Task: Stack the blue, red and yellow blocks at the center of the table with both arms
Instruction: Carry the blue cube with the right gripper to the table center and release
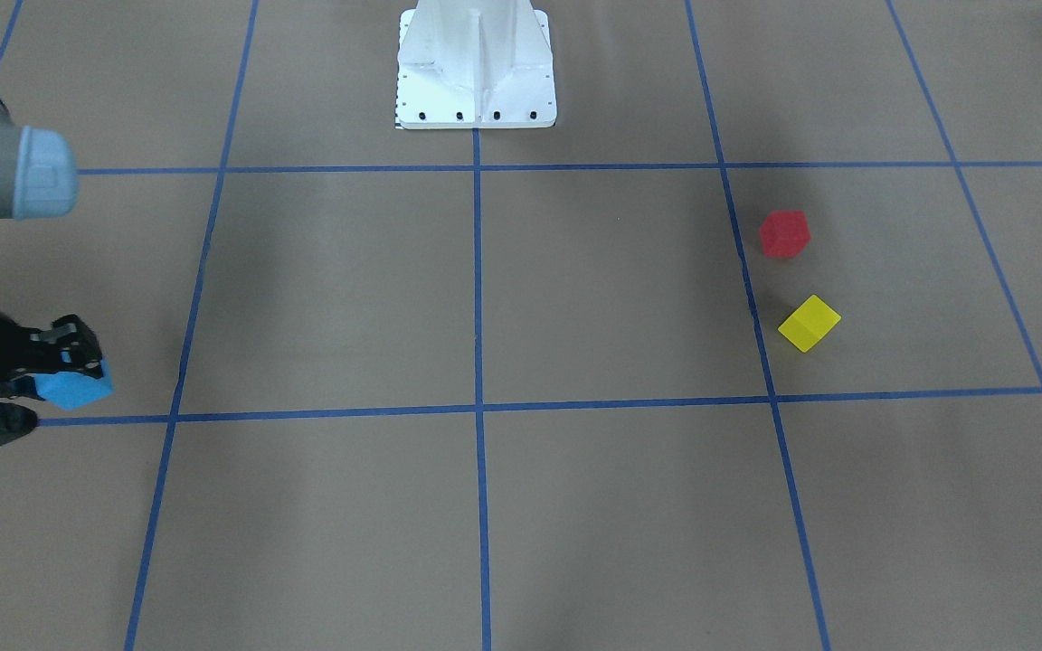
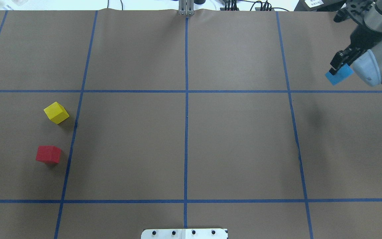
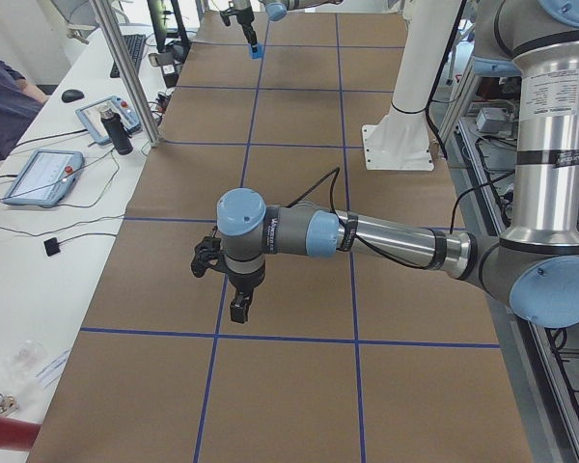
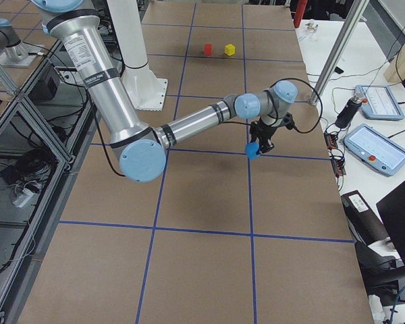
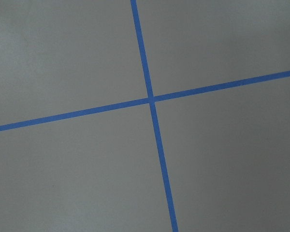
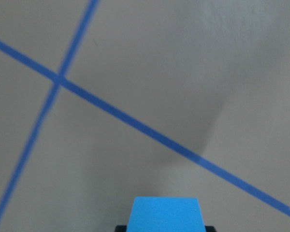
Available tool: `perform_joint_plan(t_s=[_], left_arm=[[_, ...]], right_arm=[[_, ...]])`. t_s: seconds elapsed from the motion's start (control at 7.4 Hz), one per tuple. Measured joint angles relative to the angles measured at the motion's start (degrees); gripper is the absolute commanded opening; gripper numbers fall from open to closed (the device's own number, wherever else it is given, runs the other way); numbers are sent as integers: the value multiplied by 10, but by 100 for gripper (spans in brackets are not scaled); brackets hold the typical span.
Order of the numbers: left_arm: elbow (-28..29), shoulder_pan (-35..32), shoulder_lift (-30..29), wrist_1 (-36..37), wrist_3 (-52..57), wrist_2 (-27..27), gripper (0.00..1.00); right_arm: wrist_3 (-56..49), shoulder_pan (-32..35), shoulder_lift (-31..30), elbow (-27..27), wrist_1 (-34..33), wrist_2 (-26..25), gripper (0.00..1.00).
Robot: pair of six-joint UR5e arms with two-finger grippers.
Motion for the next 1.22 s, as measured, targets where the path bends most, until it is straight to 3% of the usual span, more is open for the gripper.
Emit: perform_joint_plan(t_s=[0.27, 0.41, 0.68, 1.08, 1.22], left_arm=[[2, 0, 0, 0, 0, 0, 100], [3, 0, 0, 0, 0, 0, 100], [5, 0, 0, 0, 0, 0, 100], [6, 0, 0, 0, 0, 0, 100], [6, 0, 0, 0, 0, 0, 100]], right_arm=[[206, -94, 155, -102, 10, -40, 0], [281, -133, 210, -168, 54, -56, 0], [381, -189, 247, -238, 141, -86, 0], [425, -230, 254, -272, 209, -102, 0], [435, -237, 254, -274, 220, -102, 17]])
